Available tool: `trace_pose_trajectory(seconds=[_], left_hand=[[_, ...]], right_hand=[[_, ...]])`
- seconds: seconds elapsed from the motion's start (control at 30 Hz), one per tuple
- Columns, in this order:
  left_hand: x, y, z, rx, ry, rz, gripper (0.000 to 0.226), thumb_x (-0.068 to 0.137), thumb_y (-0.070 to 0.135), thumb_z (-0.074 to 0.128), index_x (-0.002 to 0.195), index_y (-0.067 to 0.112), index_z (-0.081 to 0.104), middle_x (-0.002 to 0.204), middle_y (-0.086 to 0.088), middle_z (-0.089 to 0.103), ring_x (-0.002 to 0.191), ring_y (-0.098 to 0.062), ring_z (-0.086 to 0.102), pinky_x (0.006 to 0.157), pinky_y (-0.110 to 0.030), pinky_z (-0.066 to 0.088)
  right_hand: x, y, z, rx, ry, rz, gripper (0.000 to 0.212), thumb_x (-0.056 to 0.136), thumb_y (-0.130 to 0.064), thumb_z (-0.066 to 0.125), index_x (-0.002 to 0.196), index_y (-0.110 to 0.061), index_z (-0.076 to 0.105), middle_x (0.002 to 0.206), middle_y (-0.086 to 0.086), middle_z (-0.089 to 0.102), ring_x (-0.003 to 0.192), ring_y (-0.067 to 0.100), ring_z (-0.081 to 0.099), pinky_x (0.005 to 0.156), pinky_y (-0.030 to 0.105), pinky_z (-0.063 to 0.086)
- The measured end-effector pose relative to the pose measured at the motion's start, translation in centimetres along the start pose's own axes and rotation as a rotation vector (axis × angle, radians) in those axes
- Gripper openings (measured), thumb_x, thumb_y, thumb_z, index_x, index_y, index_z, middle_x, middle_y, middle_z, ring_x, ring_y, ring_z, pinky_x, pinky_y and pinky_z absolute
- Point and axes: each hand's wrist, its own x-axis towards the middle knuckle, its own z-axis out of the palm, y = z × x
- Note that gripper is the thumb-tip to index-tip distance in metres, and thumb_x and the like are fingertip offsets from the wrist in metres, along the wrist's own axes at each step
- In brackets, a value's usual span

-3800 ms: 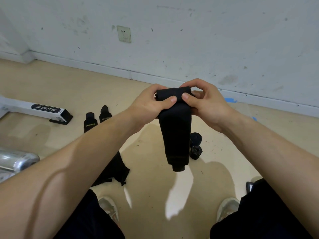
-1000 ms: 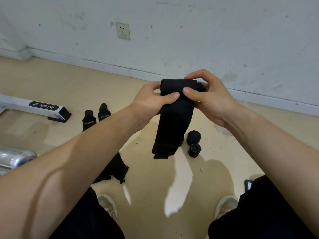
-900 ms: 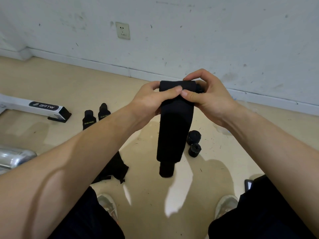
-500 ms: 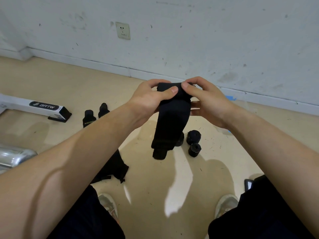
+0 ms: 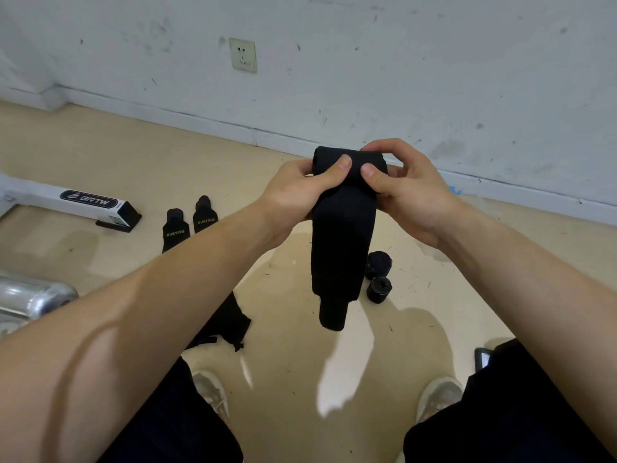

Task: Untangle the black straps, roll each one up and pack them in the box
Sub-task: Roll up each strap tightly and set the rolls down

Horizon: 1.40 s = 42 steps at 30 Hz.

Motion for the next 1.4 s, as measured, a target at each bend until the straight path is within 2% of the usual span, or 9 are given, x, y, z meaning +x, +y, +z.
trace_pose_trajectory(seconds=[0.3,0.43,0.57,0.73,0.87,0.93,1.0,1.17,1.4], left_hand=[[0.2,-0.2,0.1,0.024,0.064,0.057,0.037,0.094,0.024,0.075,0.126,0.010,0.065,0.113,-0.014,0.076,0.102,-0.029,0.075,0.095,-0.049,0.060],[0.2,-0.2,0.0,0.052,0.073,0.076,0.031,0.093,0.019,0.077,0.120,0.013,0.064,0.108,-0.017,0.076,0.098,-0.033,0.075,0.093,-0.051,0.060],[0.1,-0.1,-0.1,0.071,0.076,0.089,0.027,0.091,0.011,0.078,0.110,0.021,0.061,0.104,-0.018,0.075,0.097,-0.034,0.075,0.091,-0.050,0.061],[0.2,-0.3,-0.2,0.076,0.070,0.086,0.034,0.089,0.005,0.078,0.110,0.024,0.060,0.103,-0.013,0.073,0.102,-0.036,0.073,0.093,-0.049,0.061],[0.5,-0.6,-0.5,0.018,0.019,0.001,0.045,0.088,0.008,0.080,0.128,0.010,0.059,0.115,-0.020,0.074,0.104,-0.034,0.074,0.097,-0.050,0.058],[0.5,-0.6,-0.6,0.004,-0.011,-0.026,0.036,0.090,0.009,0.078,0.124,0.008,0.064,0.119,-0.019,0.074,0.107,-0.032,0.074,0.100,-0.048,0.058],[0.5,-0.6,-0.7,0.010,-0.031,-0.030,0.026,0.092,0.010,0.075,0.117,0.011,0.067,0.120,-0.017,0.074,0.107,-0.030,0.074,0.099,-0.045,0.058],[0.7,-0.8,-0.5,0.036,-0.014,-0.022,0.045,0.092,0.019,0.078,0.133,0.012,0.059,0.119,-0.014,0.075,0.105,-0.028,0.075,0.098,-0.049,0.058],[0.4,-0.5,0.2,-0.017,-0.016,-0.017,0.064,0.079,0.021,0.084,0.136,0.011,0.058,0.125,-0.013,0.072,0.107,-0.028,0.074,0.092,-0.043,0.061]], right_hand=[[-0.1,-0.3,-0.3,0.061,-0.026,0.064,0.027,0.094,0.005,0.060,0.112,-0.015,0.060,0.097,0.015,0.064,0.083,0.025,0.068,0.083,0.036,0.056],[-0.2,-0.6,0.2,0.020,0.014,0.129,0.007,0.102,-0.021,0.057,0.106,-0.017,0.061,0.093,0.004,0.062,0.077,0.018,0.065,0.072,0.034,0.056],[-0.2,-0.1,0.4,-0.091,-0.007,0.148,0.034,0.104,-0.039,0.054,0.118,-0.009,0.062,0.102,0.005,0.069,0.092,0.022,0.070,0.087,0.046,0.059],[-0.1,0.1,0.3,-0.058,-0.015,0.112,0.017,0.104,-0.024,0.056,0.116,-0.012,0.061,0.102,0.007,0.067,0.084,0.028,0.067,0.087,0.043,0.057],[-0.1,0.4,0.4,-0.007,0.001,0.102,0.010,0.103,-0.016,0.057,0.113,-0.014,0.060,0.100,0.007,0.066,0.085,0.028,0.065,0.088,0.043,0.055],[-0.1,0.4,0.4,-0.003,-0.002,0.092,0.011,0.103,-0.013,0.057,0.114,-0.015,0.059,0.096,0.008,0.067,0.083,0.027,0.065,0.087,0.043,0.055],[-0.1,0.3,0.4,0.002,-0.010,0.079,0.015,0.103,-0.011,0.056,0.118,-0.013,0.058,0.084,0.005,0.068,0.074,0.021,0.066,0.081,0.039,0.056],[-0.1,0.4,0.2,0.001,-0.010,0.048,0.021,0.104,-0.005,0.053,0.124,-0.011,0.053,0.054,-0.013,0.062,0.058,0.008,0.063,0.079,0.032,0.057],[-0.1,0.4,-0.1,-0.054,0.019,0.008,0.026,0.100,0.000,0.058,0.118,-0.018,0.057,0.092,0.016,0.061,0.082,0.027,0.065,0.079,0.032,0.058]])
